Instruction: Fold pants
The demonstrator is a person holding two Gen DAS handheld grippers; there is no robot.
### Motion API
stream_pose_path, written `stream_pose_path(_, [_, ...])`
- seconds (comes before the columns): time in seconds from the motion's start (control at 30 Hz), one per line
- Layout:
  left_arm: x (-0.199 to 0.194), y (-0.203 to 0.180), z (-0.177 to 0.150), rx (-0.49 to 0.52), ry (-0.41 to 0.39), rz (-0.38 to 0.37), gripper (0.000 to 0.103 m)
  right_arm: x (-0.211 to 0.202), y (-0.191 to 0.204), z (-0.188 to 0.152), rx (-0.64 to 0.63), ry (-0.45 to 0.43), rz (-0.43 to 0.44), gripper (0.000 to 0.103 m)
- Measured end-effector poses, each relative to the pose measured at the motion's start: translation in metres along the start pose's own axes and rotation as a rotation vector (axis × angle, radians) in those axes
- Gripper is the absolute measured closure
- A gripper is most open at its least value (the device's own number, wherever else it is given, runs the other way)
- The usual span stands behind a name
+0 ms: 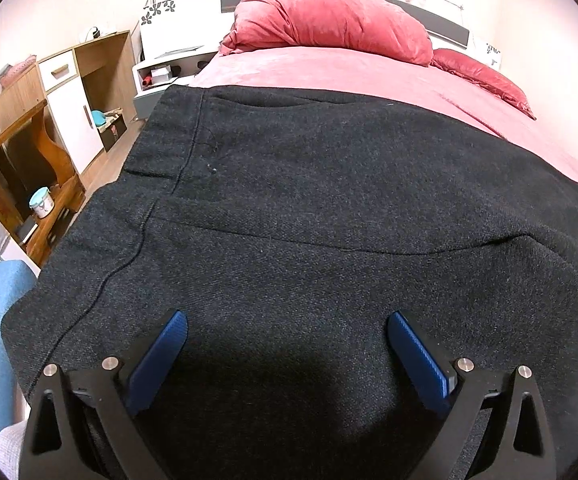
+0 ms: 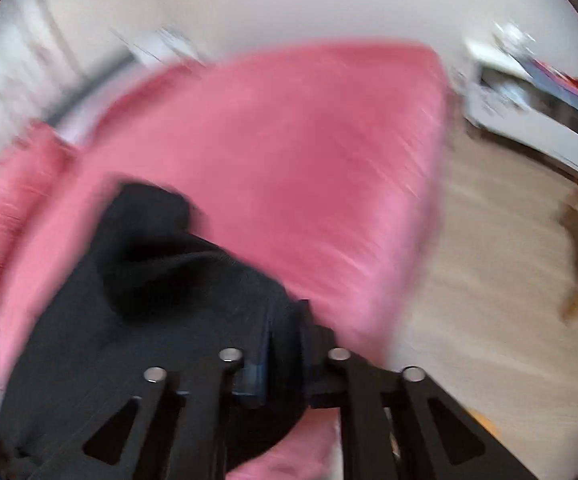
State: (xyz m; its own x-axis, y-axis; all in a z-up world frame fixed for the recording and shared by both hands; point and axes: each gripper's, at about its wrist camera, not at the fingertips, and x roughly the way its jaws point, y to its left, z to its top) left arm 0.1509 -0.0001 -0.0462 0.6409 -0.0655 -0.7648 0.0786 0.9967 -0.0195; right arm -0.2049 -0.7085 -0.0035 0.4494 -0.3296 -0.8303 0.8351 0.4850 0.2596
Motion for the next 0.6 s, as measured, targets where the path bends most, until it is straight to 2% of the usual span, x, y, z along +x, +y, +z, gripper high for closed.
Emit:
stream_pose_path(0.07, [0.0,0.0,-0.001,0.0,0.003,-0.002,0.001,0.027,-0.021,-0.004,0.046,0.08,0.008,0.093])
stream_pose_path(0.13, [0.001,0.001,-0.001,0.001,0.006,-0.003,0.001,0.035,-0.034,-0.01,0.094,0.064,0.004,0.092])
stream_pose_path(0.2, [0.001,0.002,-0.001,0.001,0.002,-0.001,0.001,0.034,-0.041,-0.007,0.132,0.057,-0.052,0.08])
stream_pose_path(0.27, [0.002,0.001,-0.002,0.002,-0.007,0.006,0.0,0.024,-0.039,-0.007,0.161,0.021,-0.088,0.077])
stream_pose_path(0.33, [0.003,-0.002,-0.003,0.008,-0.01,0.018,0.0,0.005,-0.022,-0.003,0.138,-0.075,-0.021,0.074])
stream_pose_path(0.4, [0.003,-0.003,-0.003,0.008,-0.005,0.024,0.0,-0.002,0.007,0.002,0.063,-0.12,0.017,0.07])
stream_pose_path(0.53, [0.004,-0.004,-0.003,0.004,-0.005,0.023,0.0,0.017,0.072,0.017,-0.068,-0.062,0.152,0.07])
stream_pose_path(0.6, [0.004,-0.005,-0.005,0.003,-0.01,0.024,0.0,0.032,0.094,0.027,-0.087,-0.033,0.207,0.07])
